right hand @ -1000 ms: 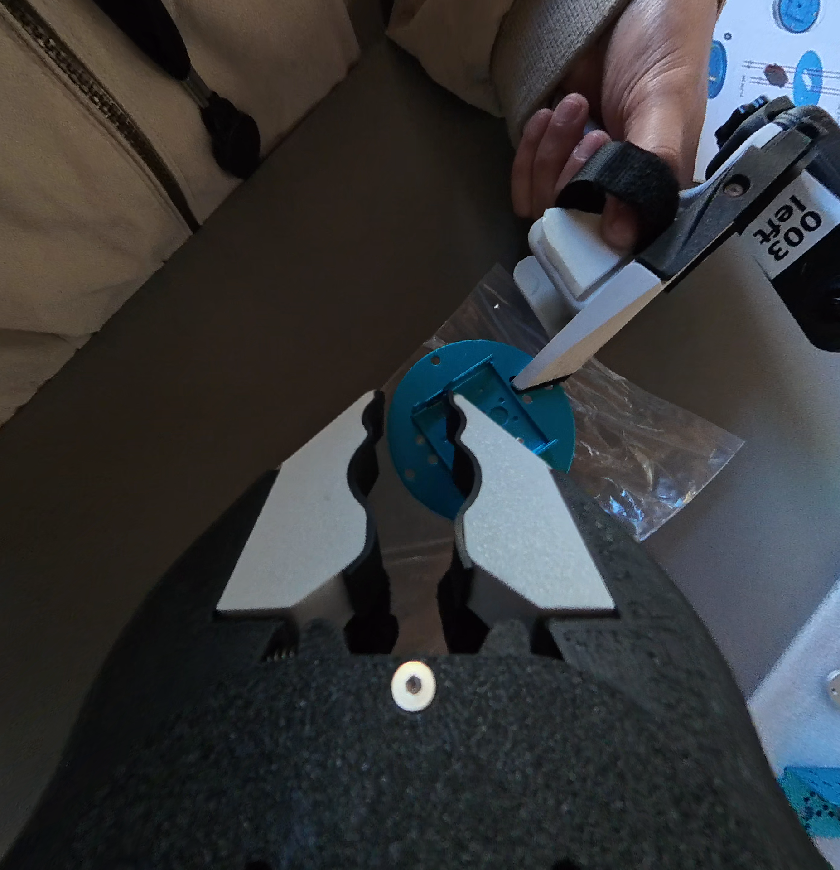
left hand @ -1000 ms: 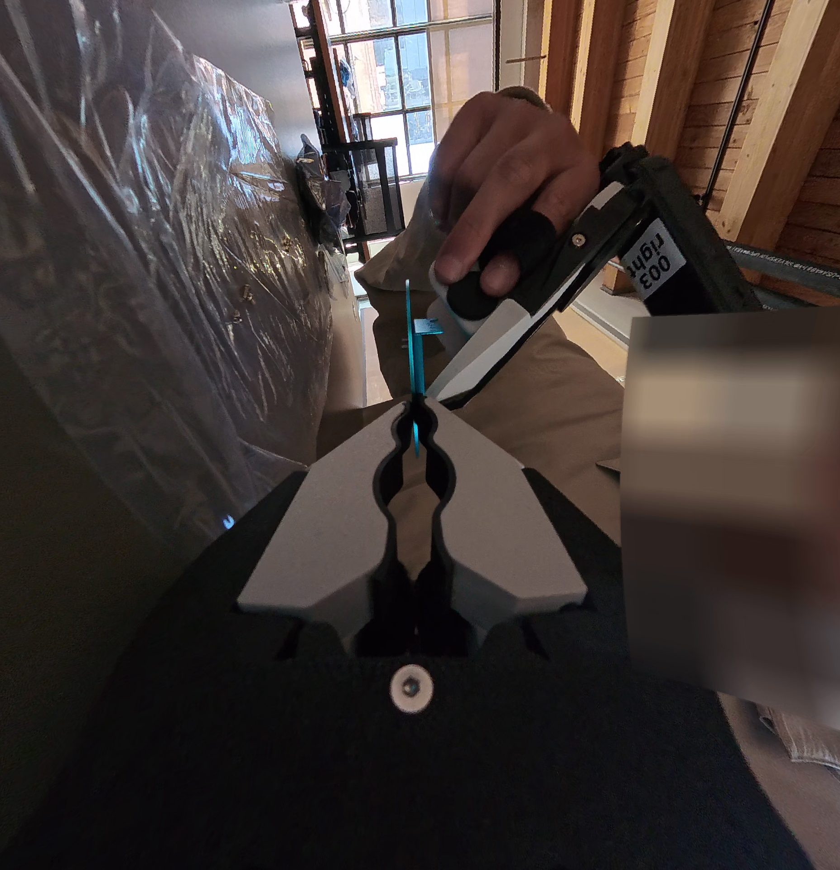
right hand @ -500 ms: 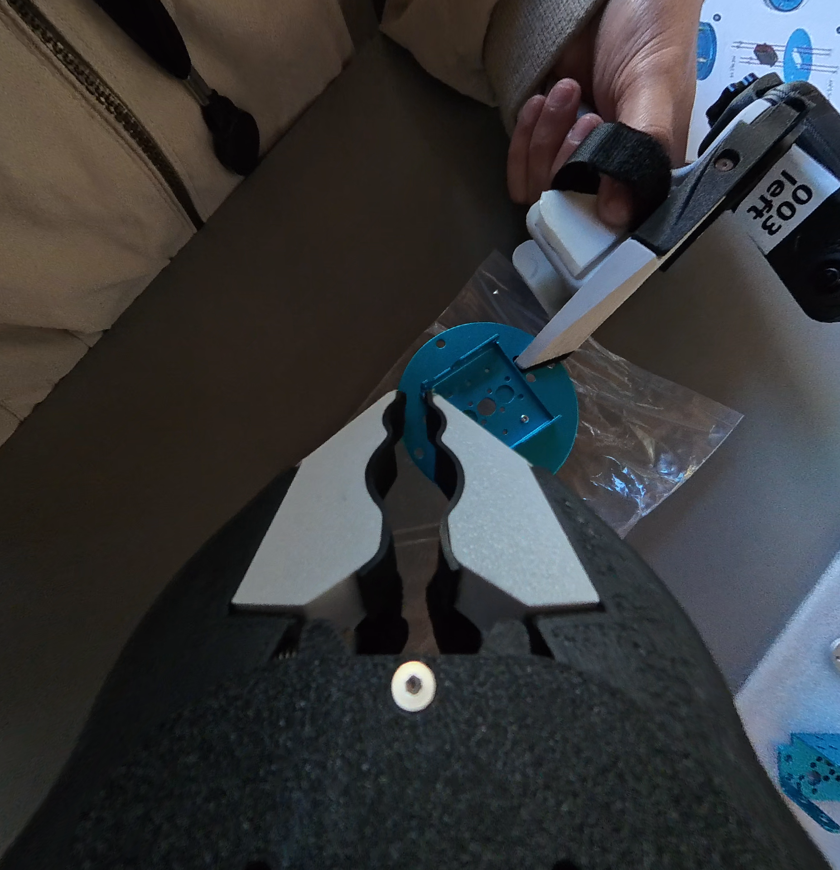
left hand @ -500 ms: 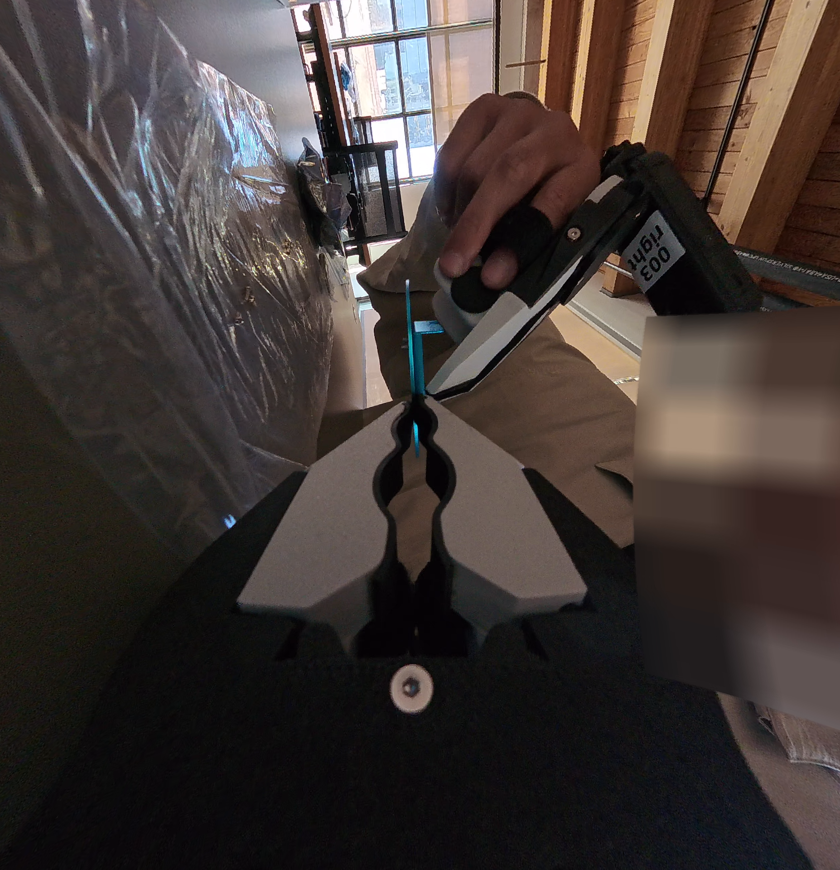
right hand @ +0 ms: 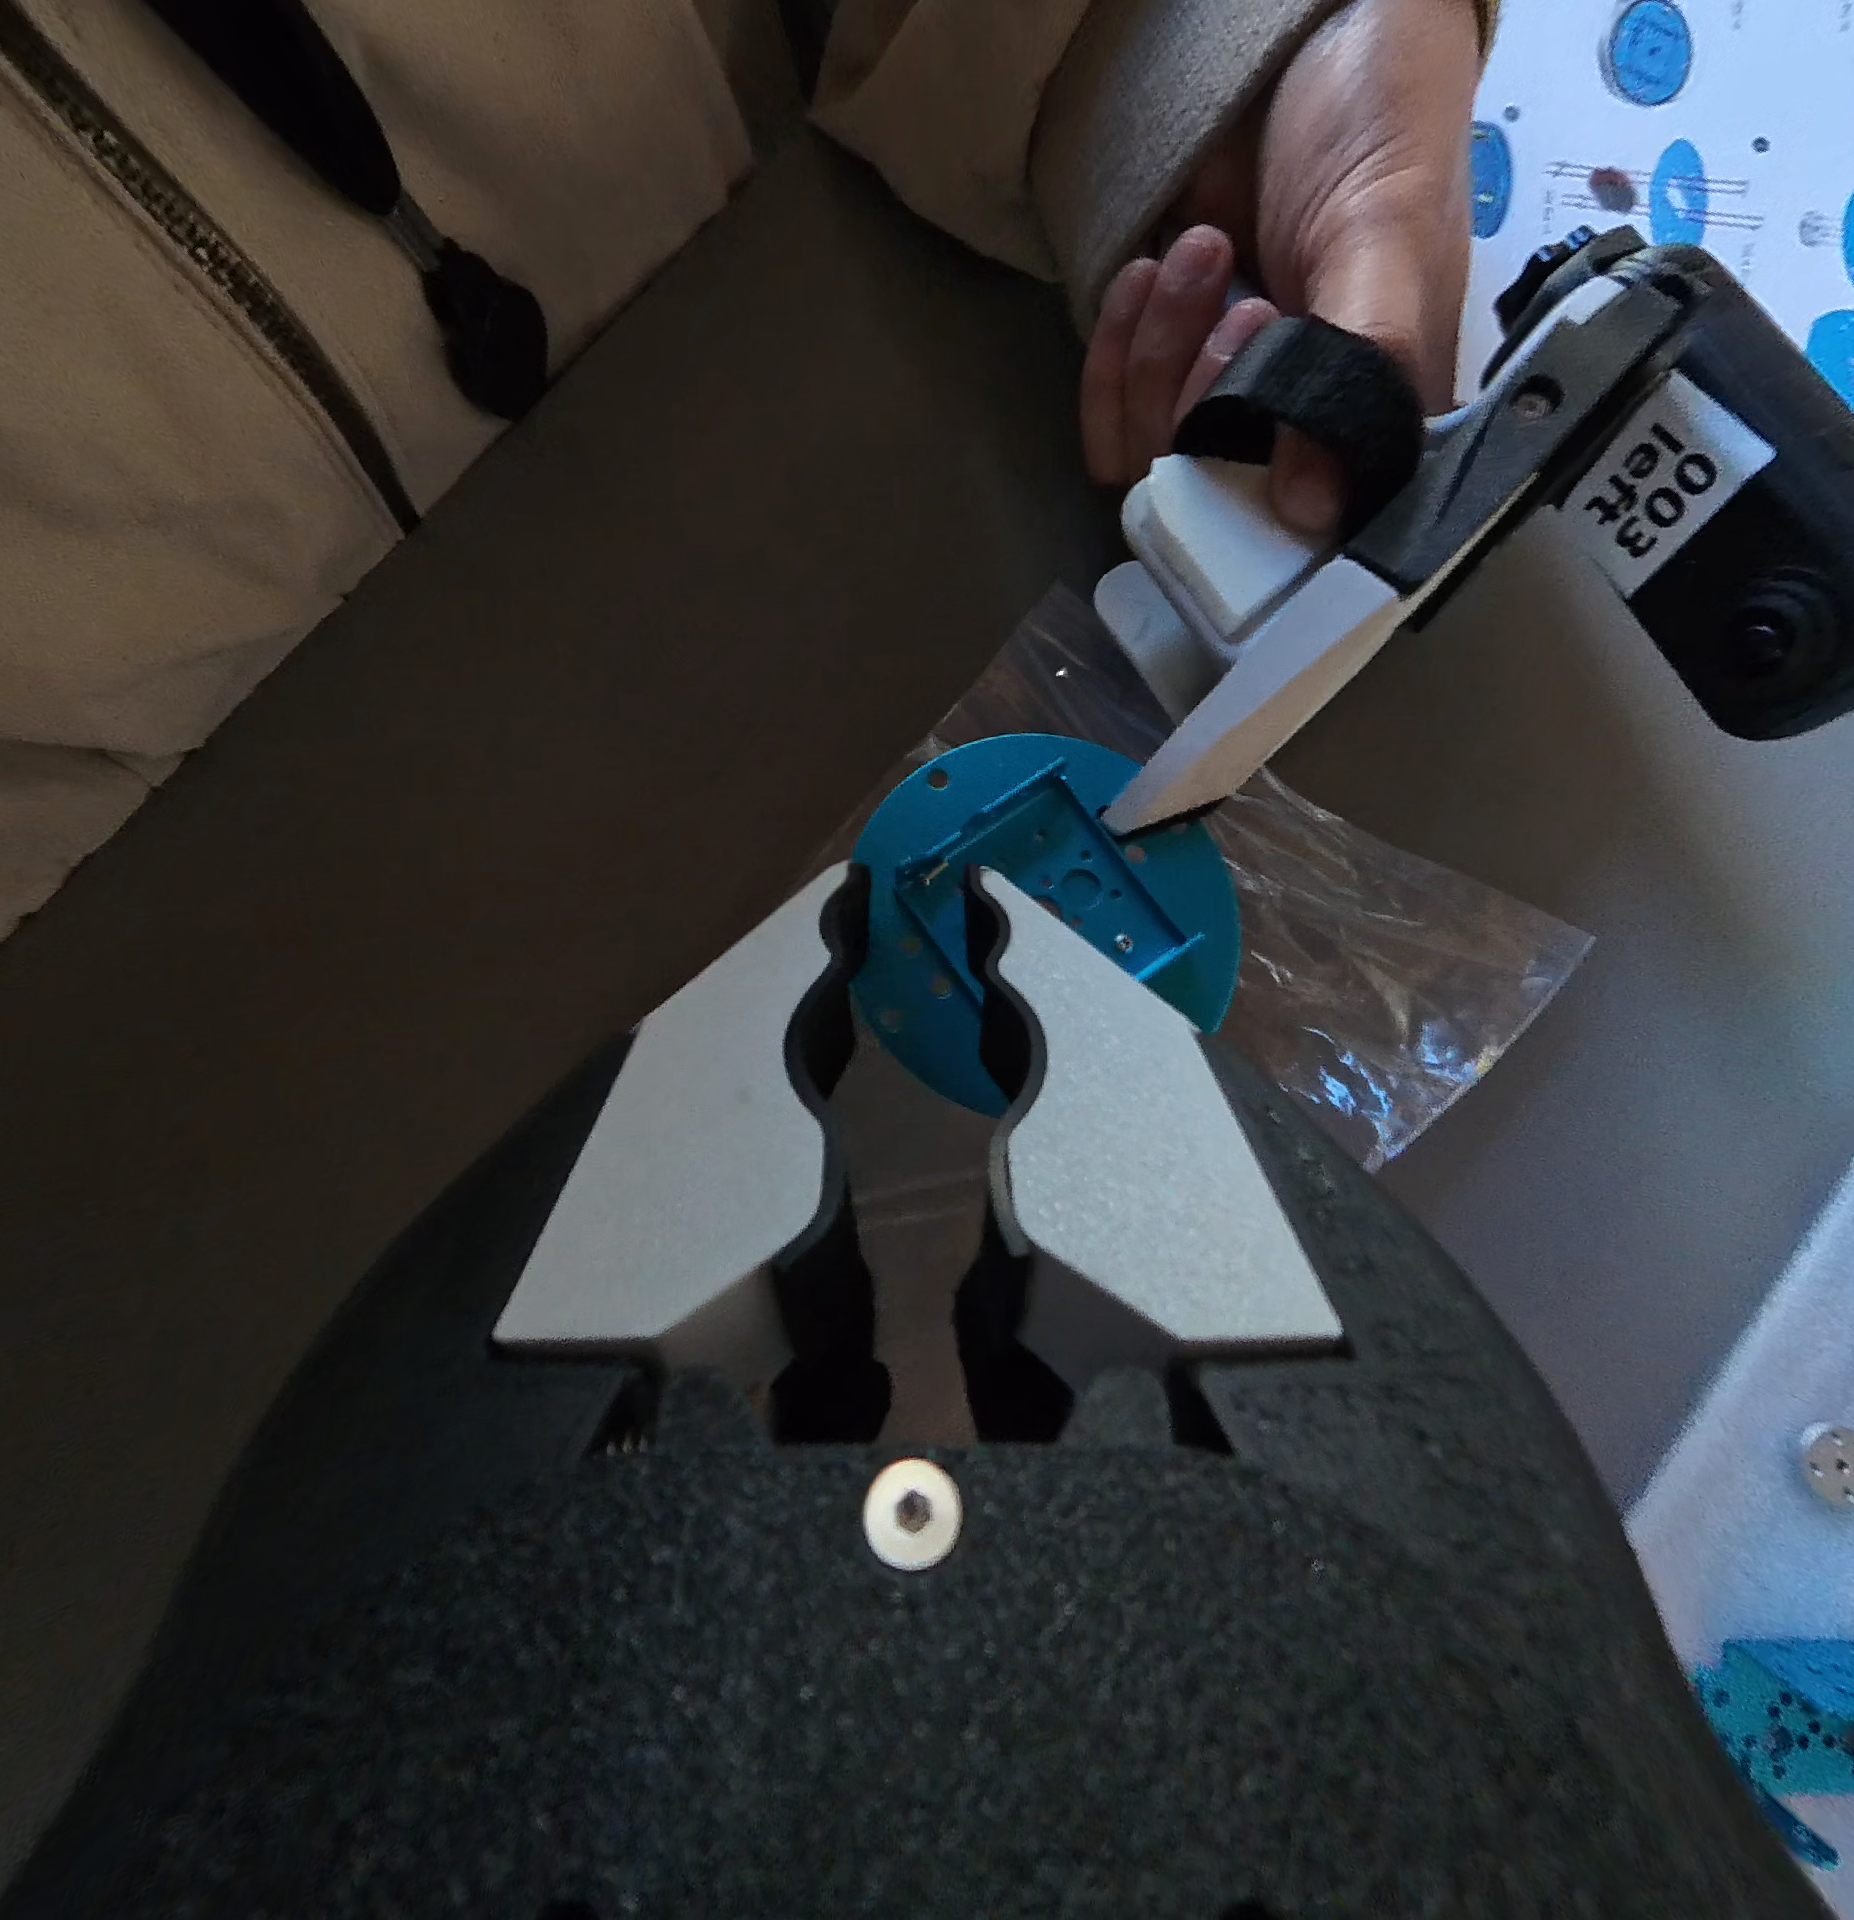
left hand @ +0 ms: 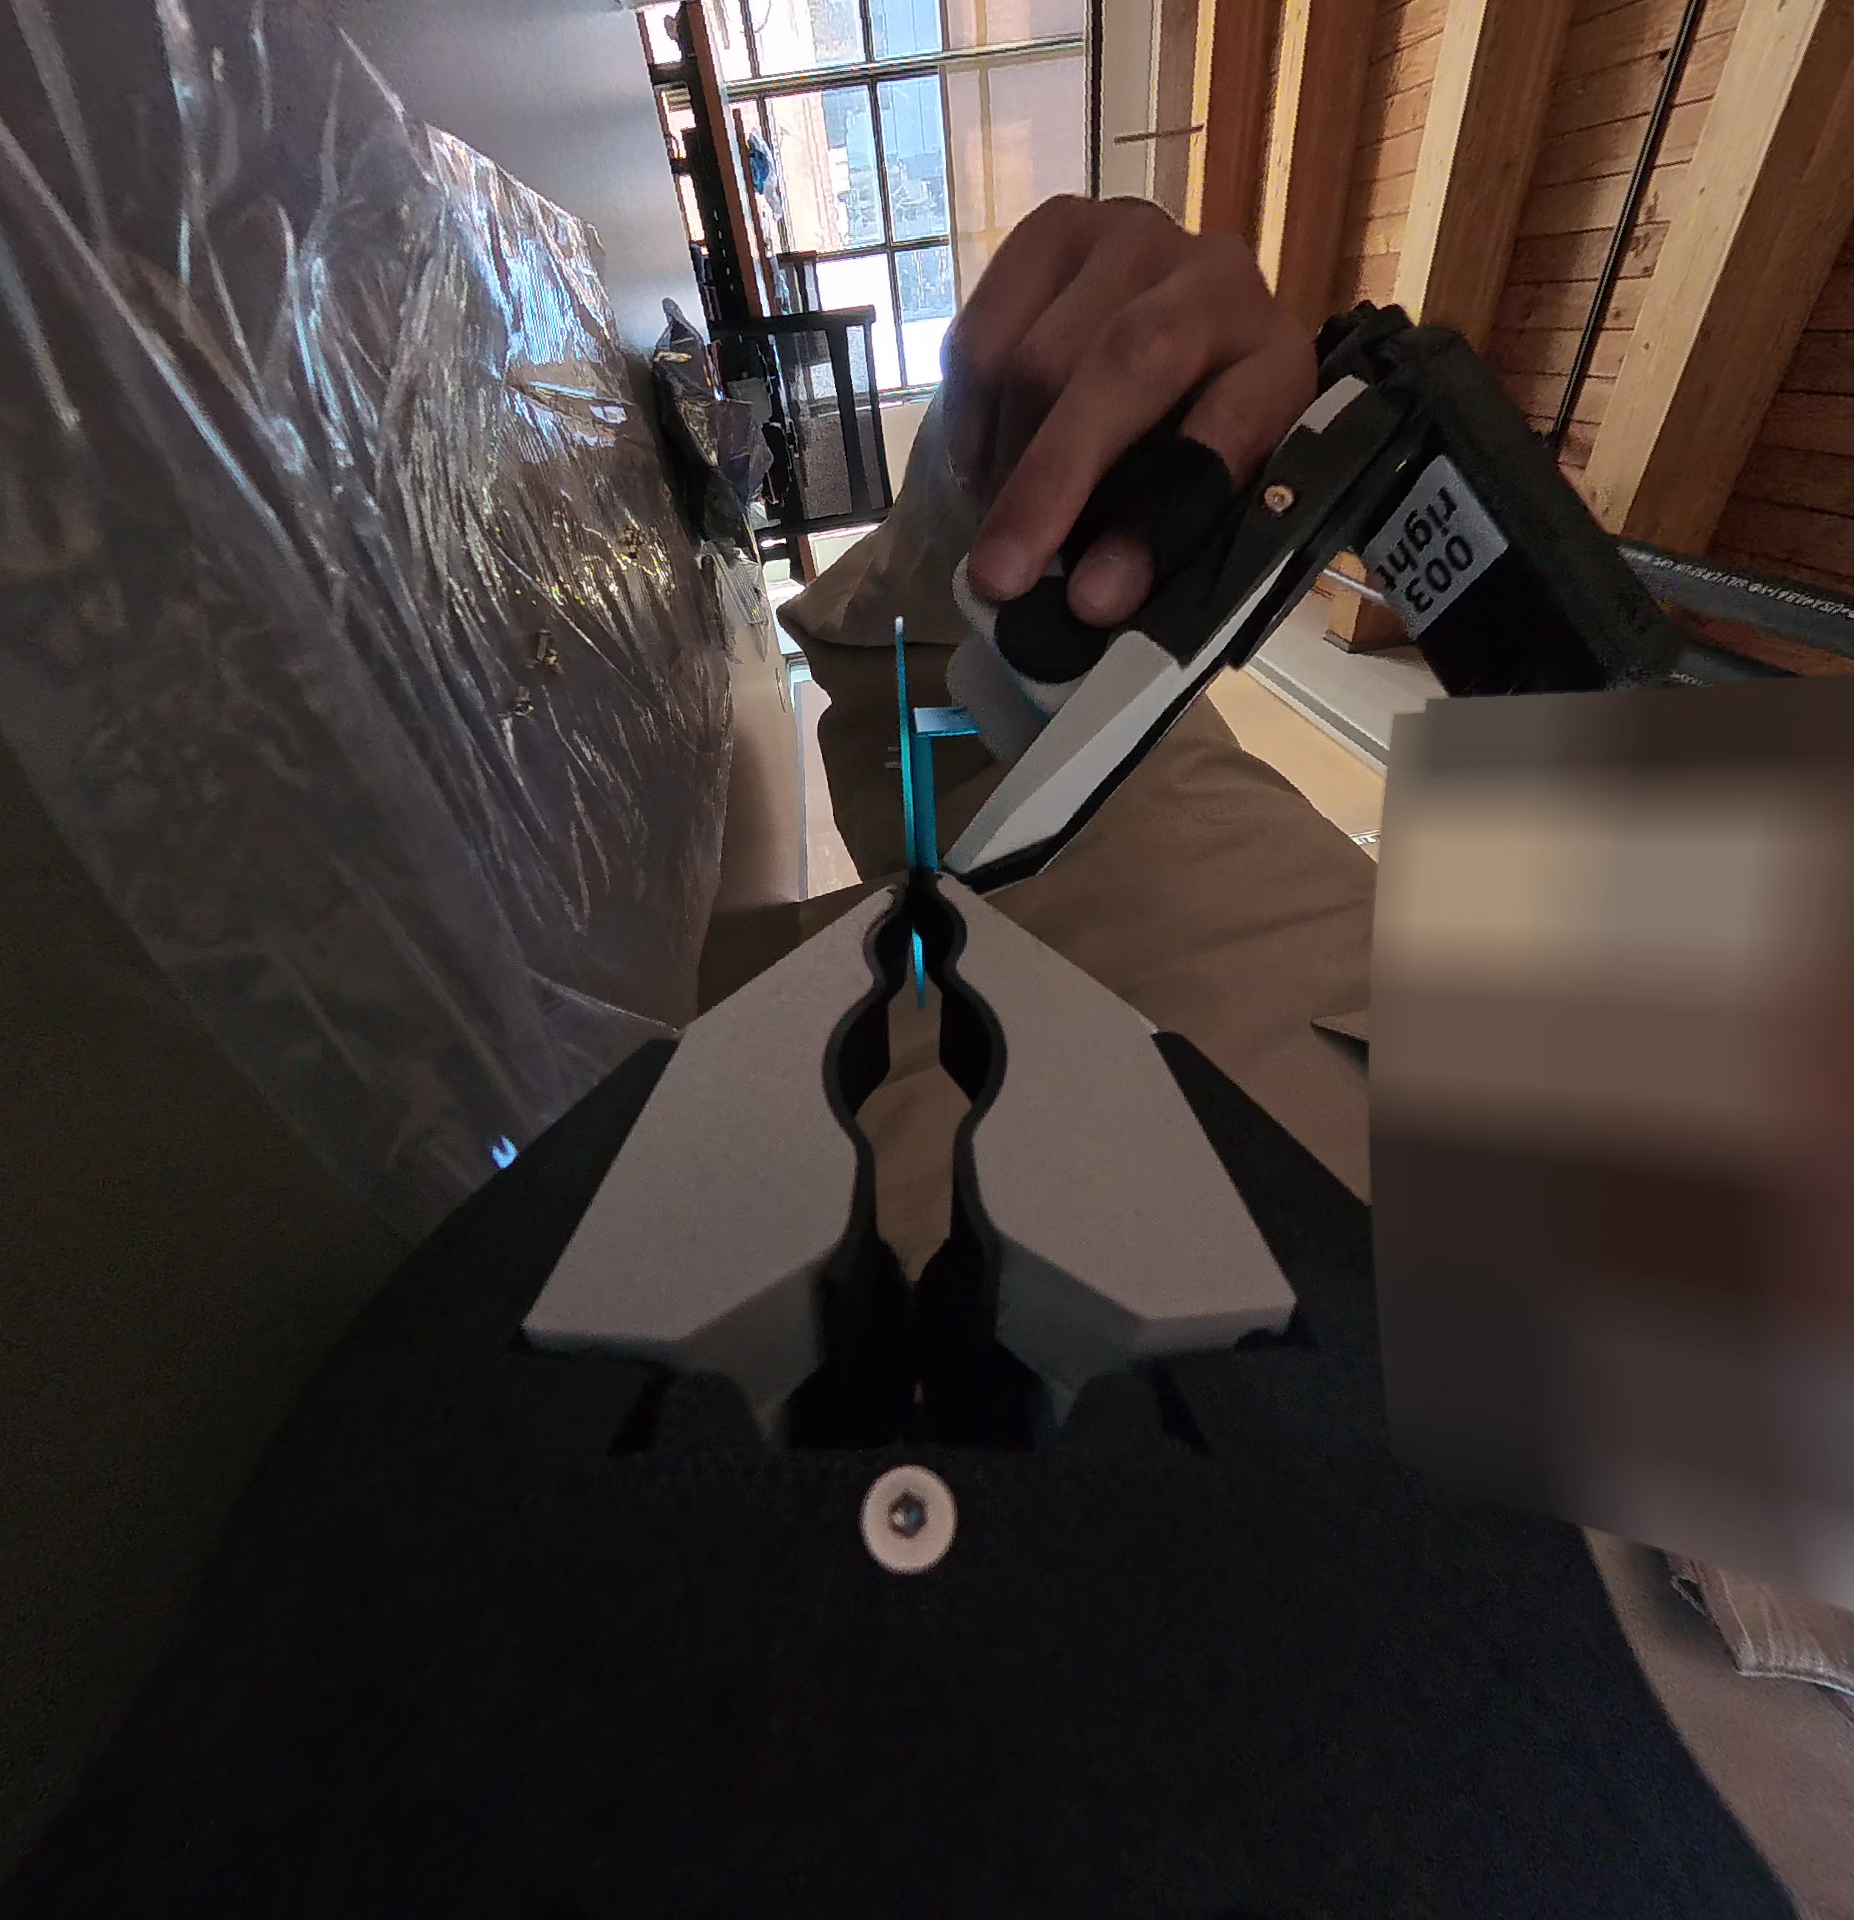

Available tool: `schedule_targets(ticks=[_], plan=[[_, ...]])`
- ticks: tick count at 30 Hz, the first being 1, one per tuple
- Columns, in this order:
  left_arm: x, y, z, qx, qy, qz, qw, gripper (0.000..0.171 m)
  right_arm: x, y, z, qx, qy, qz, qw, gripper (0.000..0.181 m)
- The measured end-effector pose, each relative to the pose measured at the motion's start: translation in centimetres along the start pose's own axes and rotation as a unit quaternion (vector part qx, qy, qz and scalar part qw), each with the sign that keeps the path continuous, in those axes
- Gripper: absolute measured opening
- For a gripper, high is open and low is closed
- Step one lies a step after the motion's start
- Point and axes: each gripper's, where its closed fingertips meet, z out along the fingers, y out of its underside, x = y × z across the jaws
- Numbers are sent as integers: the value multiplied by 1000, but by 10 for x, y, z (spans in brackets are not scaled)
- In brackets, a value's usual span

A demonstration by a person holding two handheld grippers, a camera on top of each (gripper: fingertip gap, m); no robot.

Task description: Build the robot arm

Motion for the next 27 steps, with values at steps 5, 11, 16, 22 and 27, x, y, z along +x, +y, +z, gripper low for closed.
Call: schedule_targets(ticks=[5,11,16,22,27], plan=[[0,0,0,1,-2,0,1000,0,-4,1,7,-5,-8,-11,1000,20],[0,0,0,1,-1,0,1000,0,-4,4,3,-11,-7,-4,1000,9],[0,0,0,1,-1,1,1000,0,-4,6,0,-13,-5,2,1000,7],[-1,0,0,0,-4,3,1000,0,-2,5,2,-5,-10,15,1000,0],[0,2,2,-6,-4,6,1000,0,-6,5,1,10,-77,94,993,0]])
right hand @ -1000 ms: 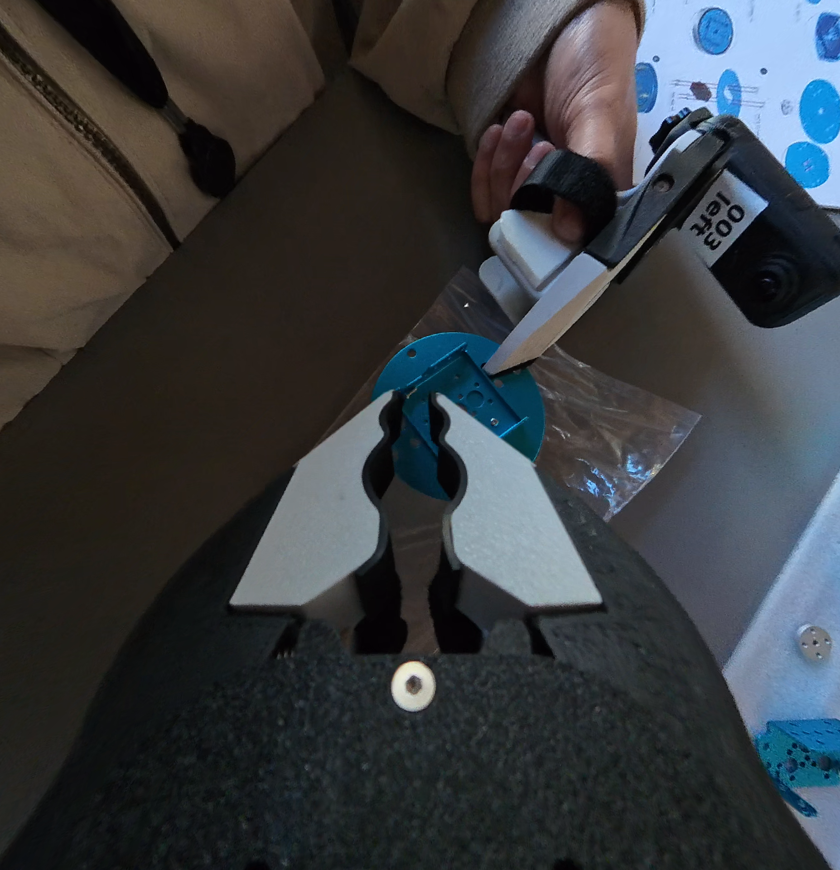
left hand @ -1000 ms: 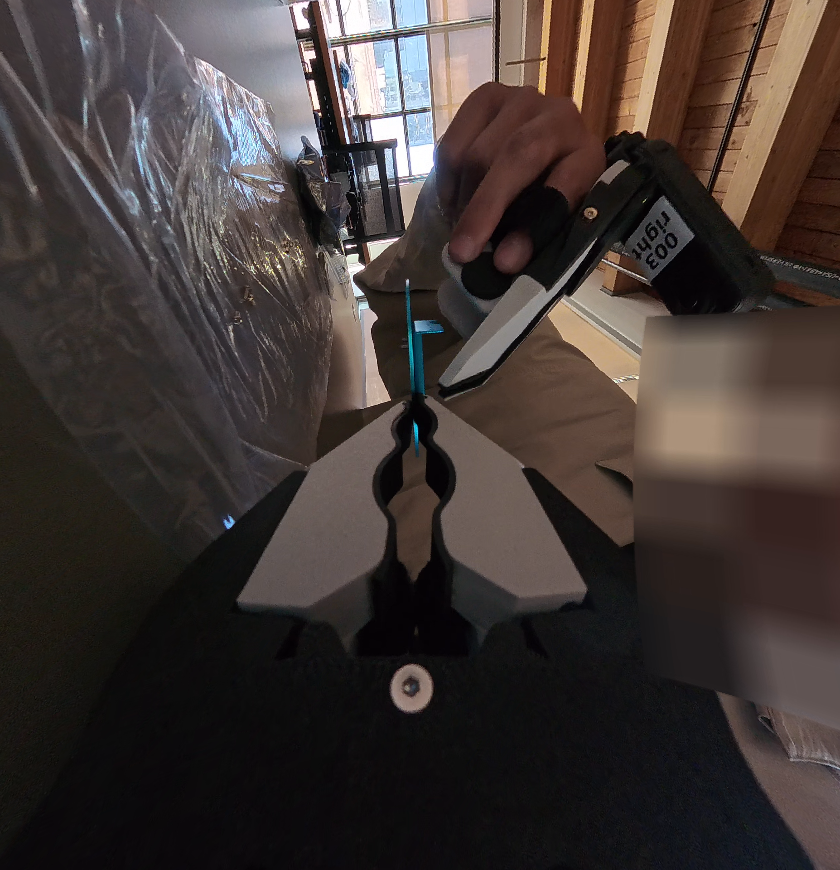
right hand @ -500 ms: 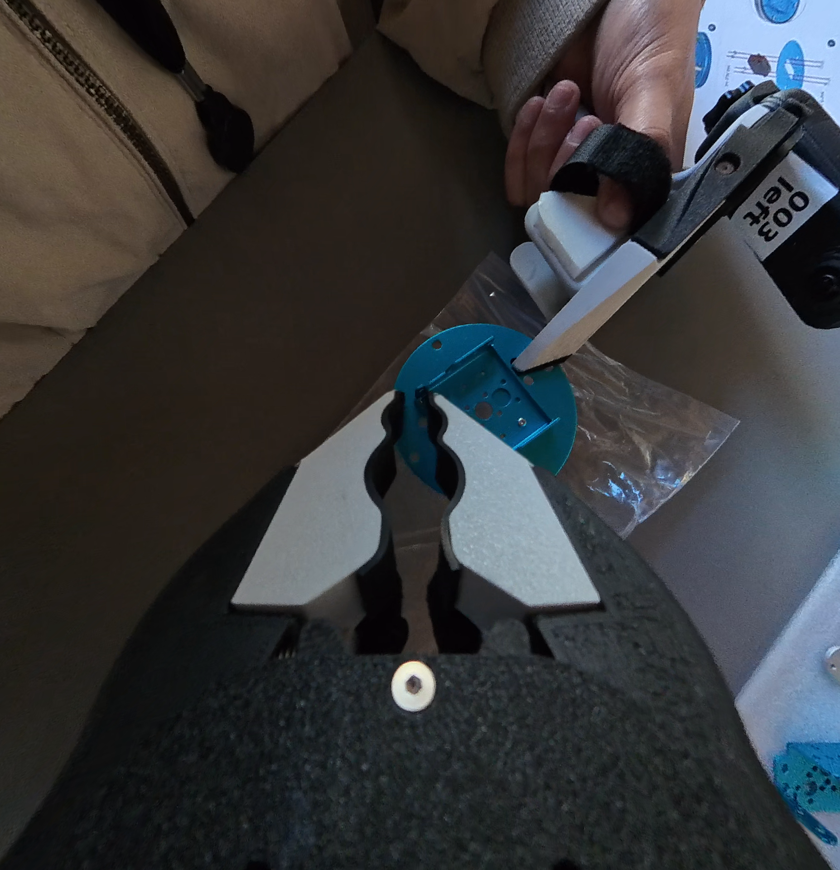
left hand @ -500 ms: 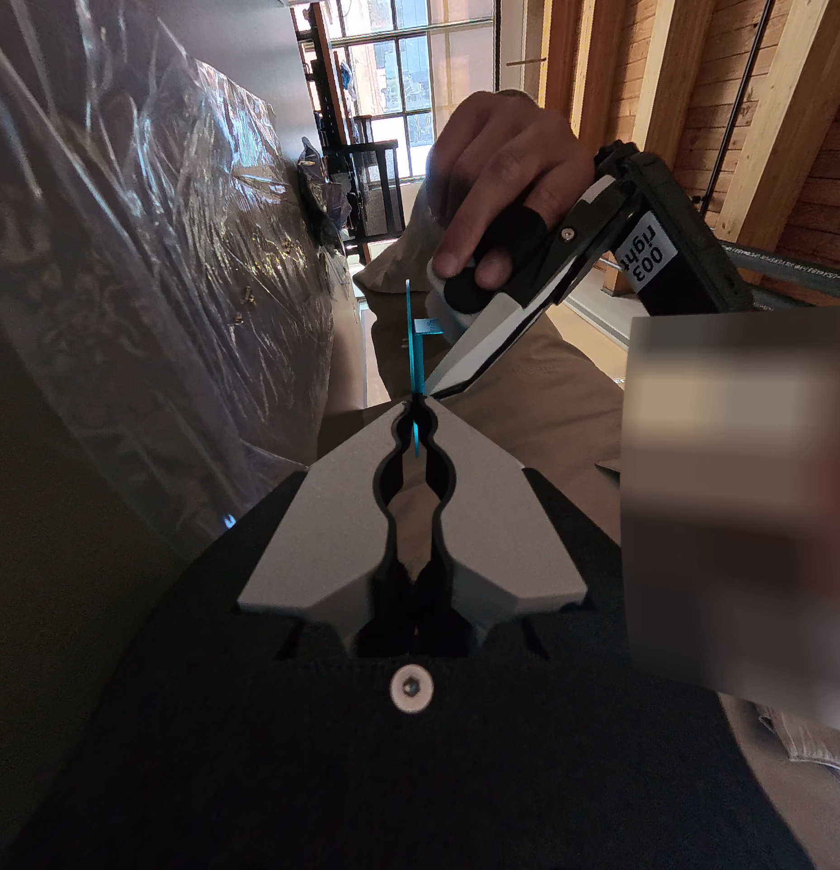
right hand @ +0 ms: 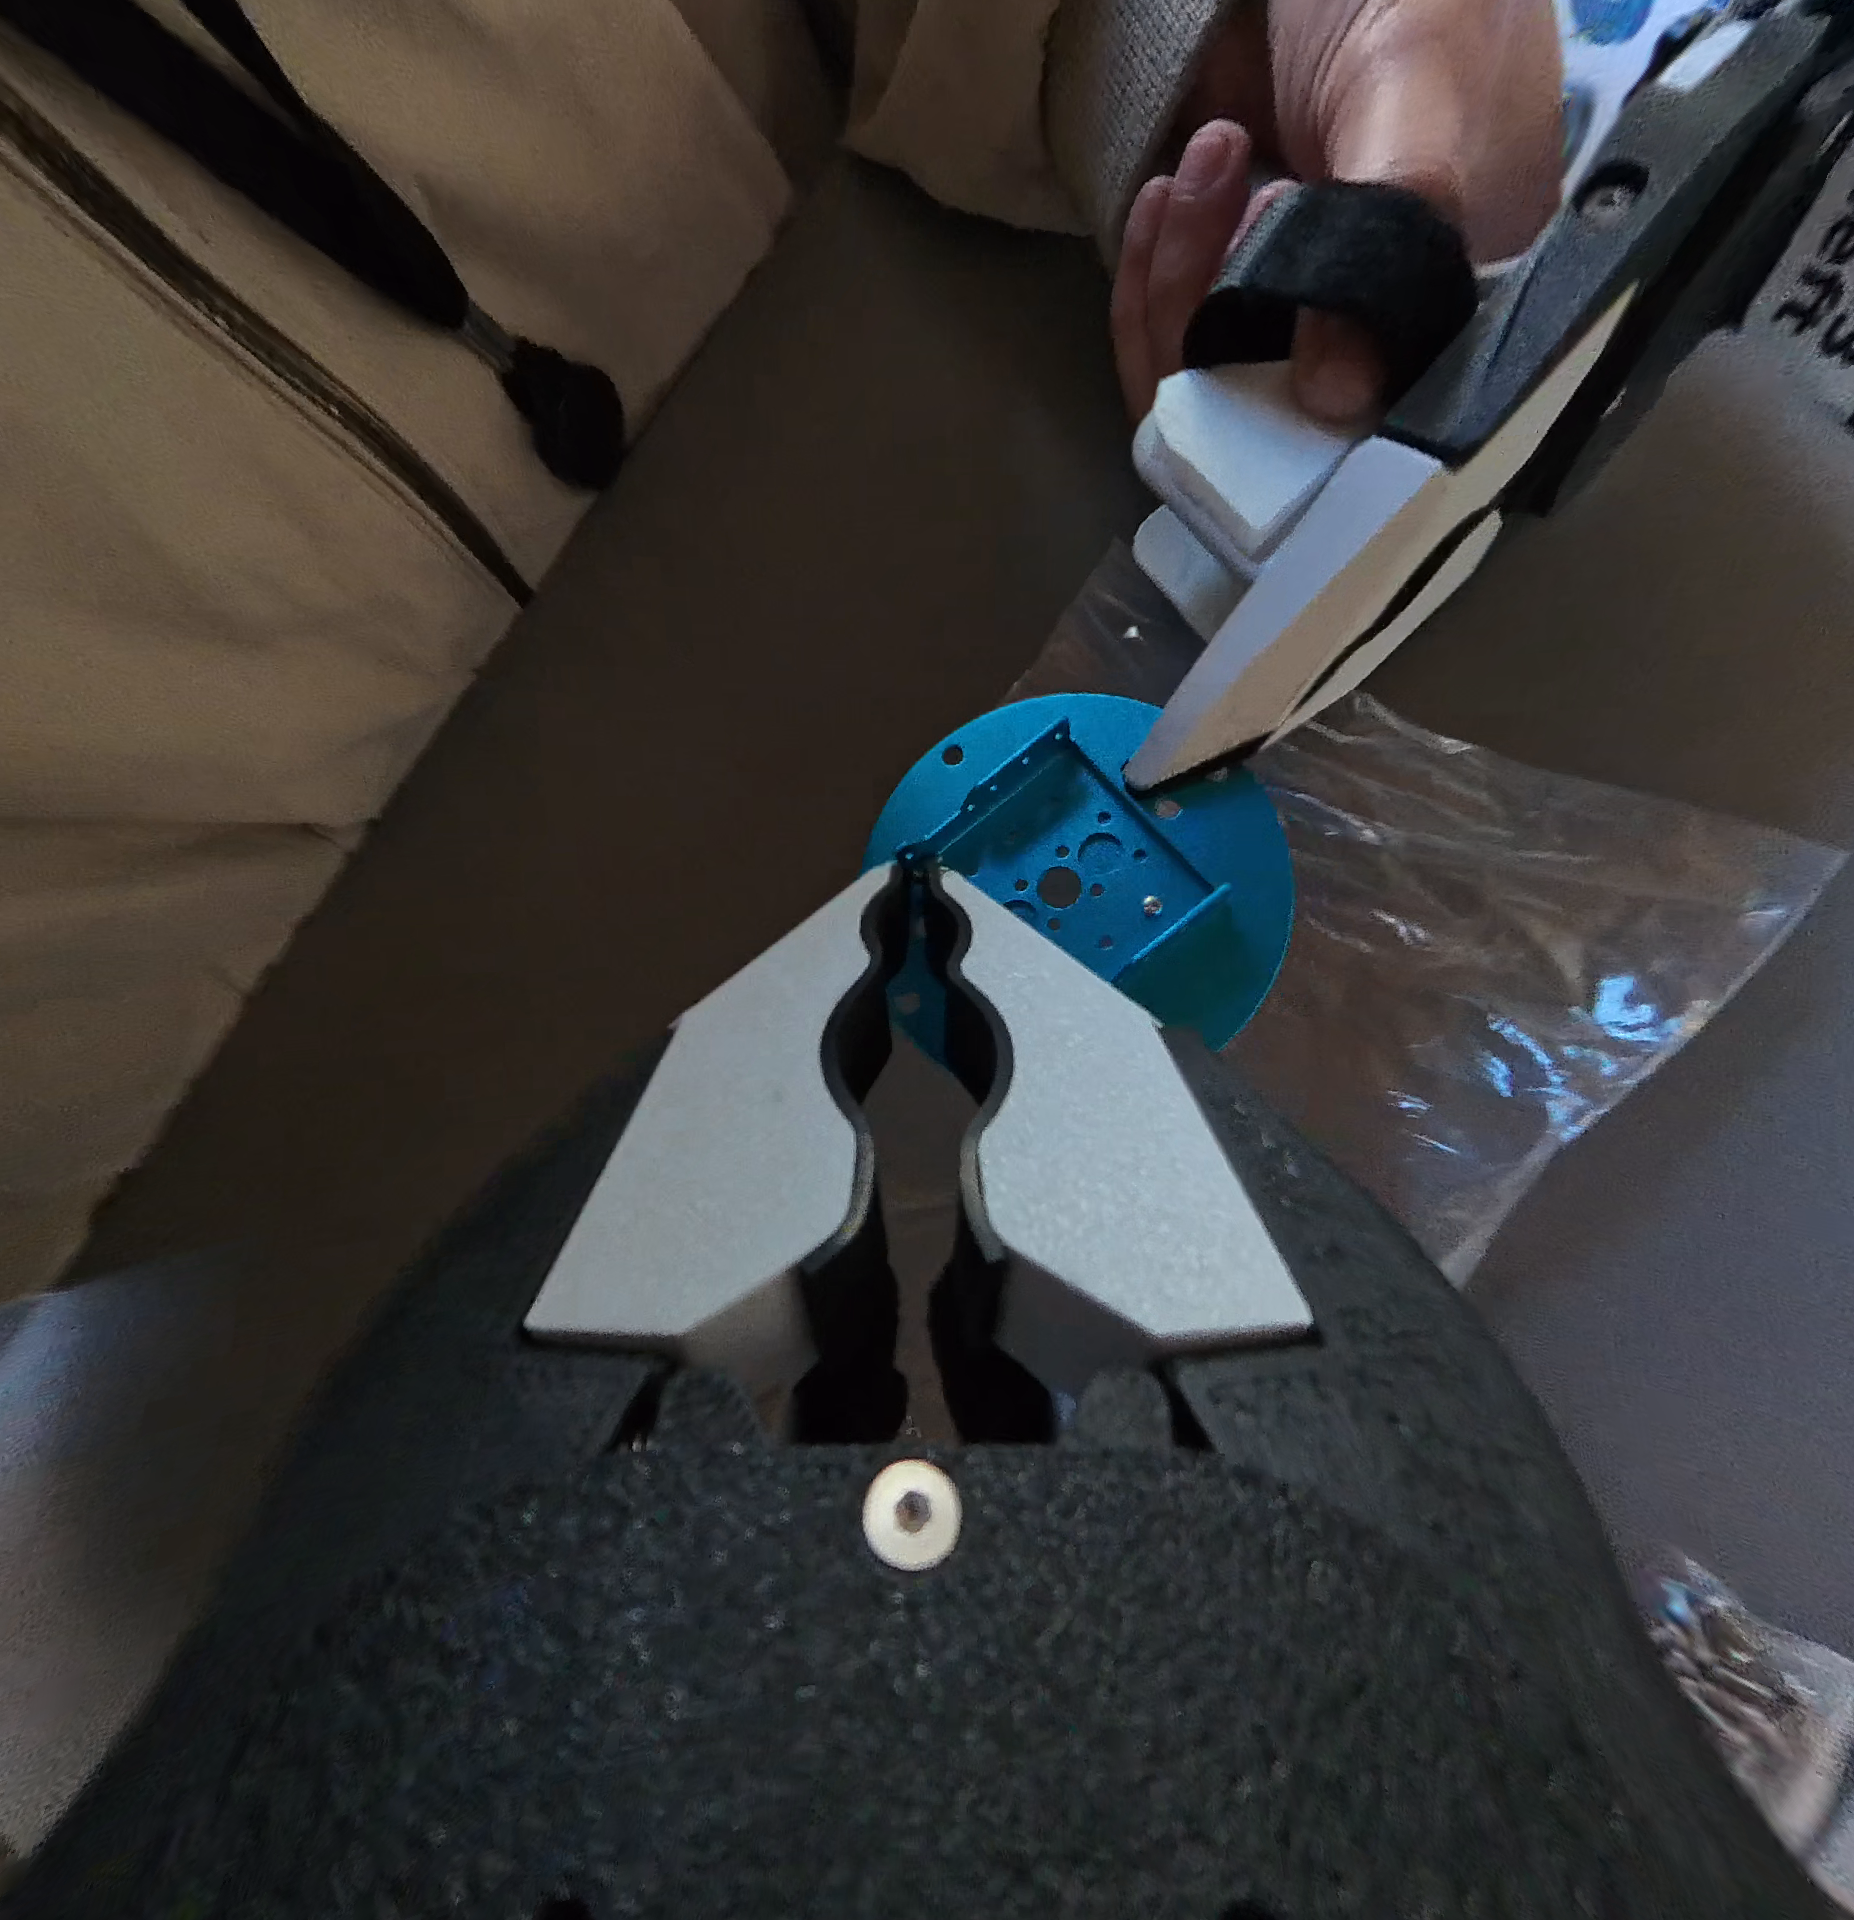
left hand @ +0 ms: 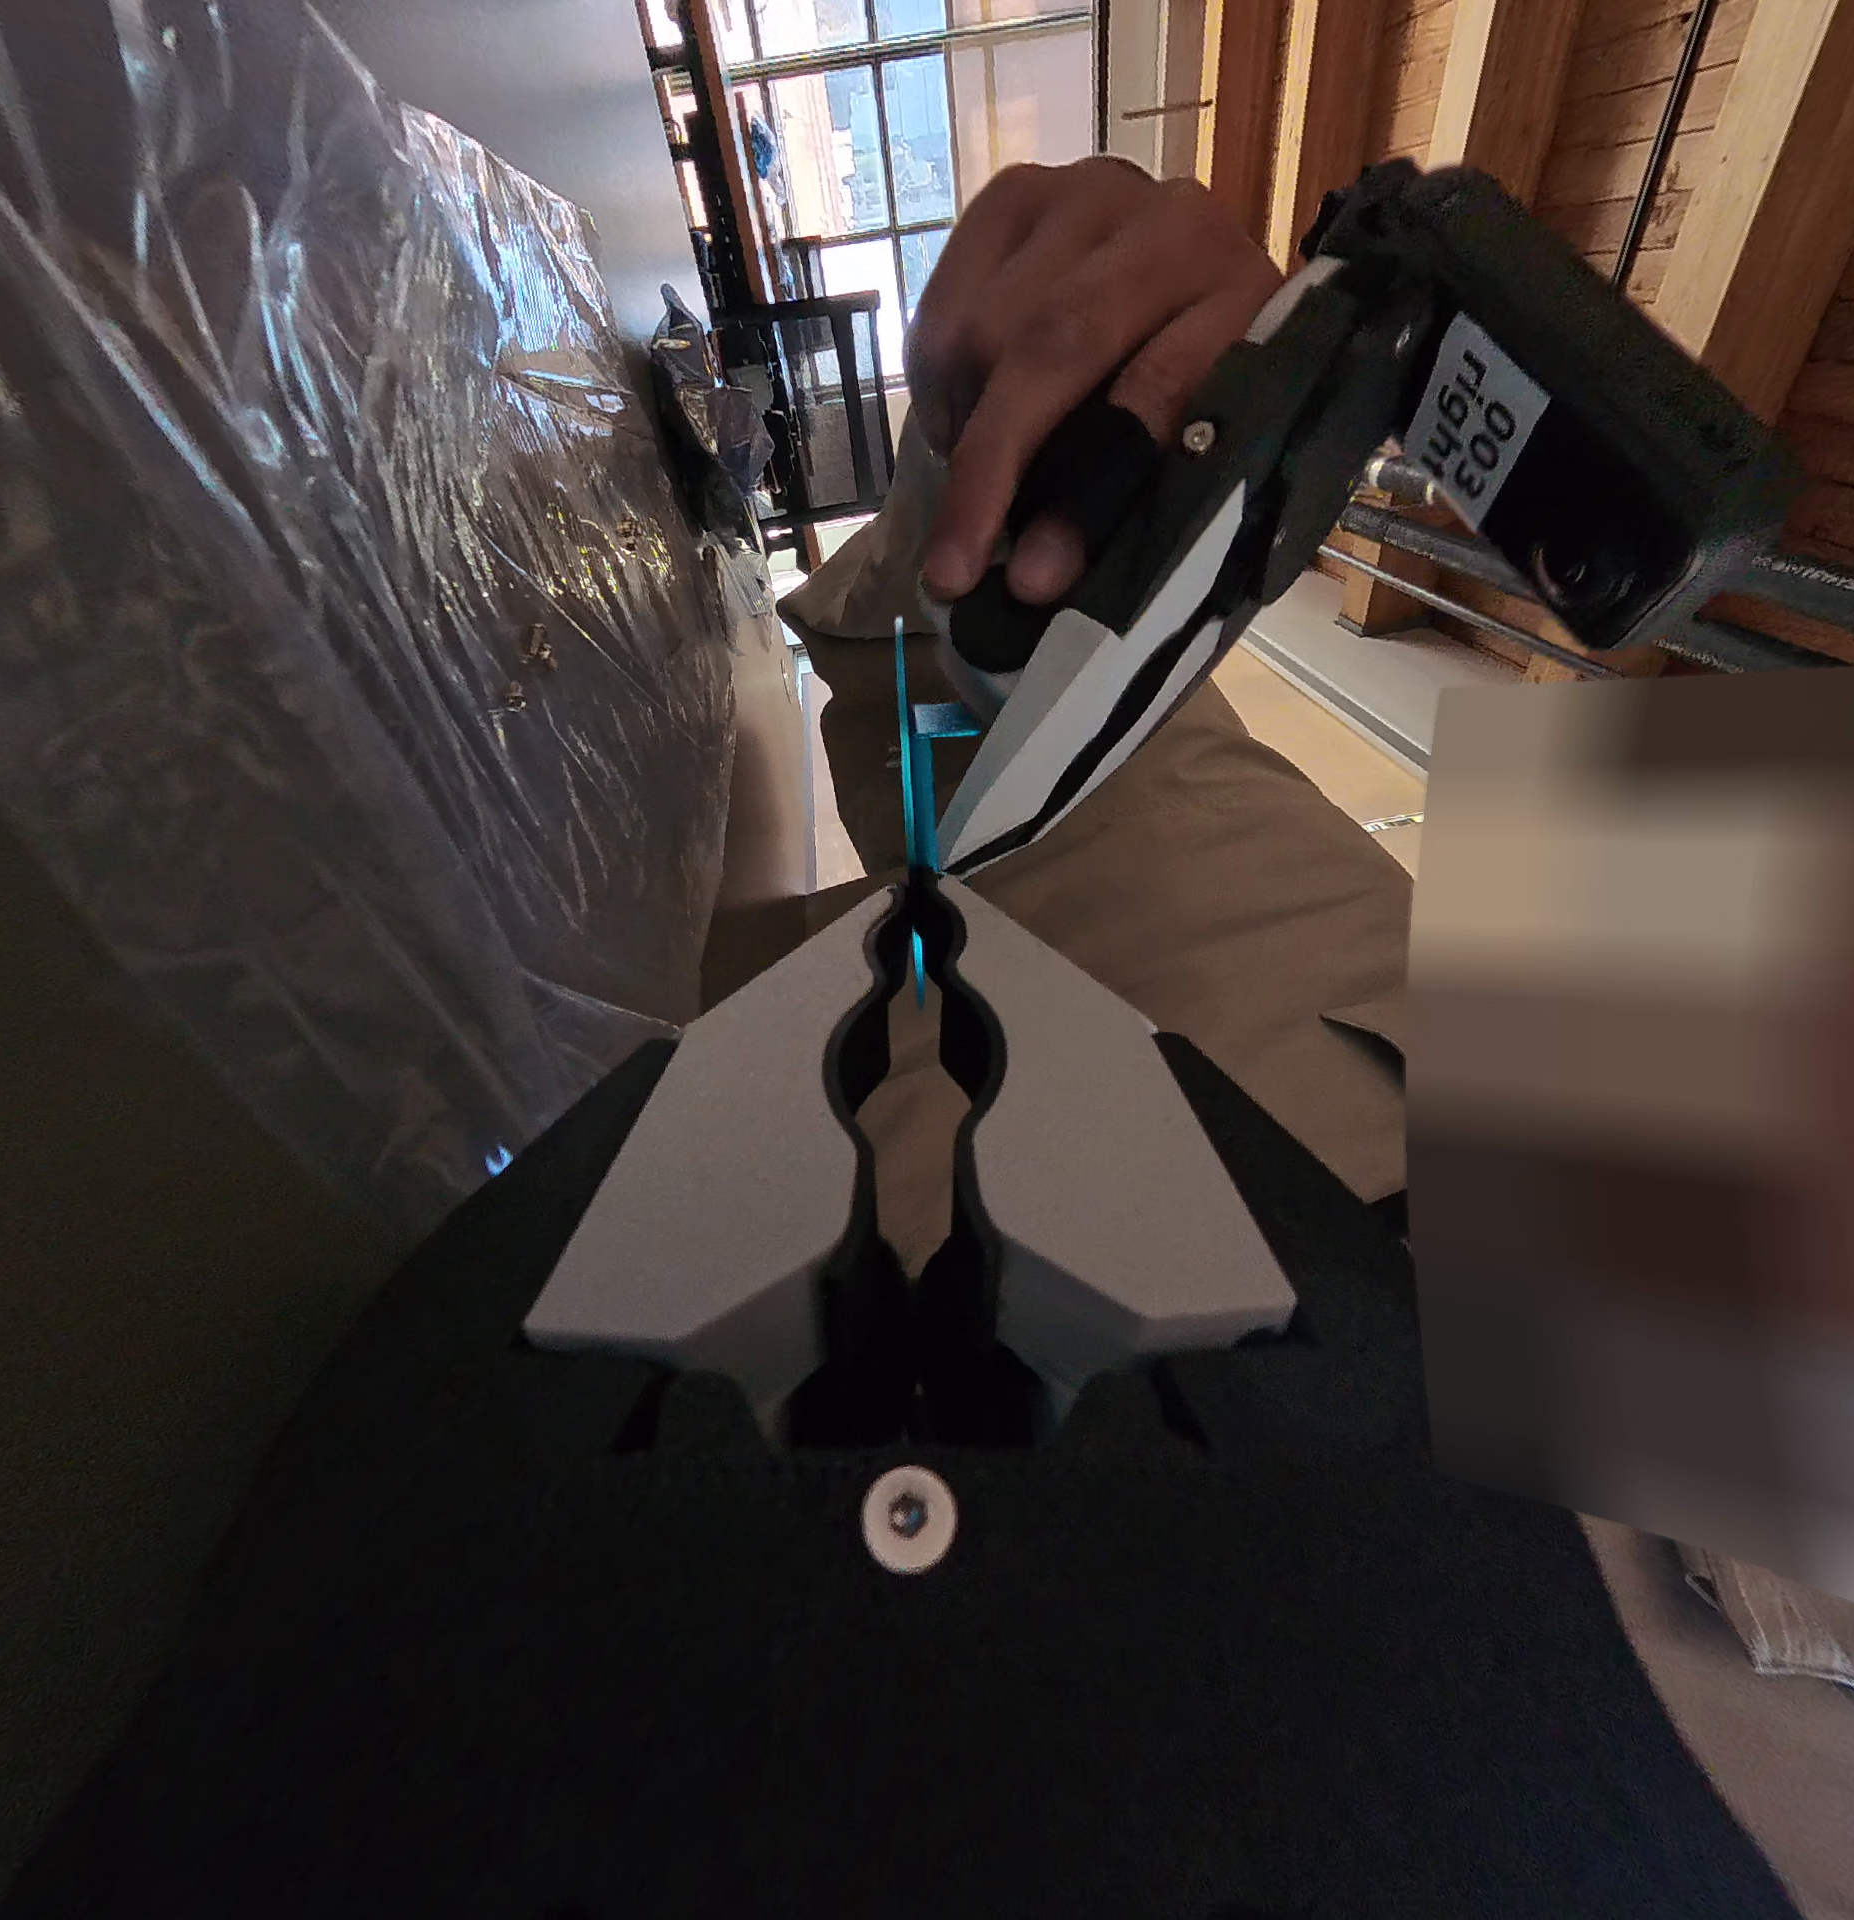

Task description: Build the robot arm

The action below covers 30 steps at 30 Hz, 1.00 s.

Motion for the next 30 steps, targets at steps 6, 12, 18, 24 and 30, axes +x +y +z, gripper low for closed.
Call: schedule_targets(ticks=[6,12,18,24,30], plan=[[0,0,0,1,0,0,1000,0,2,-1,-2,18,-36,44,998,0],[0,-1,-1,3,-1,-1,1000,0,4,-3,-3,19,-11,20,1000,0],[0,-7,-4,22,1,0,1000,0,23,-20,-30,65,133,3,989,43],[-1,-16,-8,53,1,-6,999,0,43,-4,-35,115,353,58,927,61],[0,-16,-8,55,8,-12,998,0,42,-5,-33,145,474,54,867,35]])
